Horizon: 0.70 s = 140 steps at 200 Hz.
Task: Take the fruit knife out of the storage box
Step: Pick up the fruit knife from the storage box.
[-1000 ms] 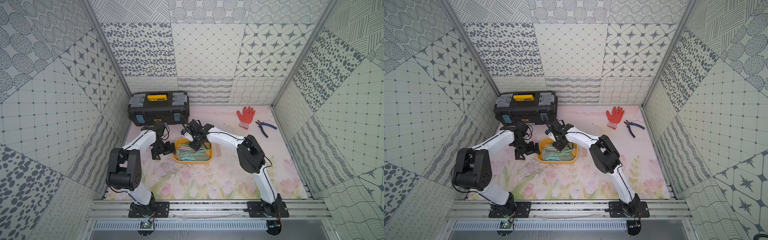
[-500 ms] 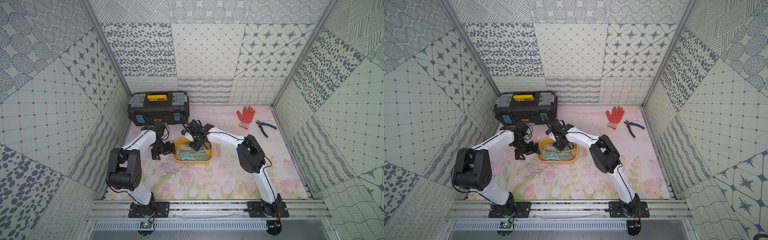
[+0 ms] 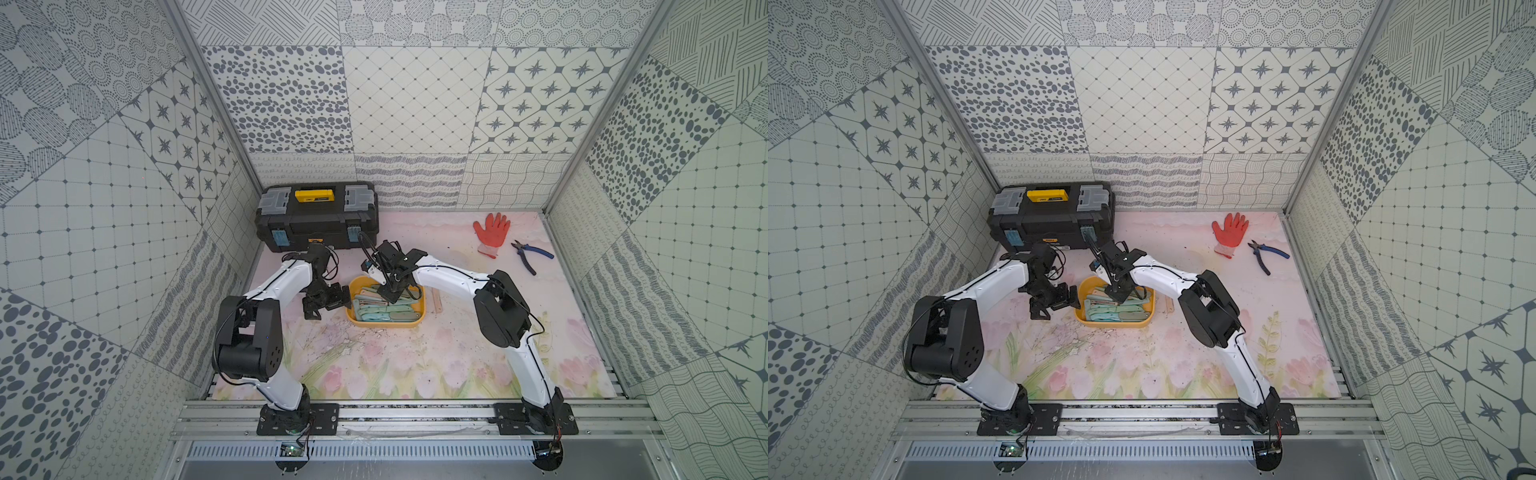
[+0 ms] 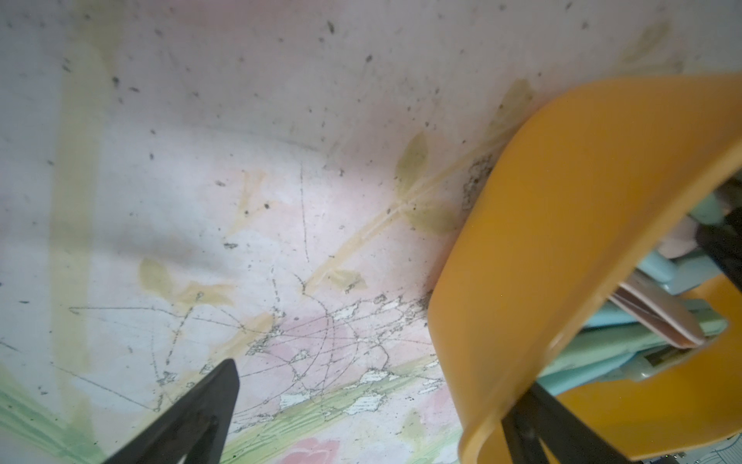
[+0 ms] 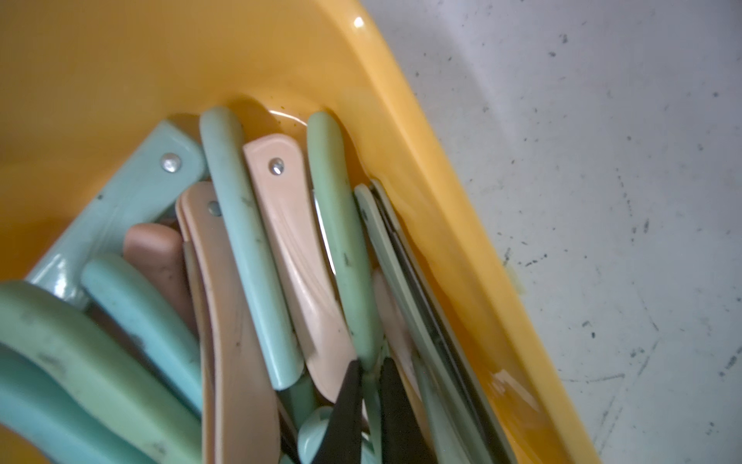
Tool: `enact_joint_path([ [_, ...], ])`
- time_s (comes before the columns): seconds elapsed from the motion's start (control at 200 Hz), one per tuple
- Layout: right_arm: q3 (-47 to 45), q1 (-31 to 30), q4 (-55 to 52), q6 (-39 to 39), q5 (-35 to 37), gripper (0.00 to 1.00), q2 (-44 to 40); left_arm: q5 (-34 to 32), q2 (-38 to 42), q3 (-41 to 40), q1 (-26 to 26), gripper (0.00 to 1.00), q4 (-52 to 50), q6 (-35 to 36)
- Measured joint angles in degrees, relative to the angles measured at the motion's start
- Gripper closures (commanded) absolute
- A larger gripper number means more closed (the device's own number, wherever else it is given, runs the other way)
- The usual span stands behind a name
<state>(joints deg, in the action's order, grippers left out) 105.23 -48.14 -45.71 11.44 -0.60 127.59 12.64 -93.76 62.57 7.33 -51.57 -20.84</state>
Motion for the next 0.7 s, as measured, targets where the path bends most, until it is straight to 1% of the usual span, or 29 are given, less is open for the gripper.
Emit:
enact_joint_path([
  [0.42,-1.01,-0.04,-0.61,-0.50,-0.90,0.94,-6.05,0.04,0.00,0.00,-0.20,0.02,0.00,0.00],
  [0.7,-1.03,-0.04,-0.74,-0.72,-1.11,0.95,-6.54,0.04,0.00,0.00,-0.20,0.02,0.00,0.00],
])
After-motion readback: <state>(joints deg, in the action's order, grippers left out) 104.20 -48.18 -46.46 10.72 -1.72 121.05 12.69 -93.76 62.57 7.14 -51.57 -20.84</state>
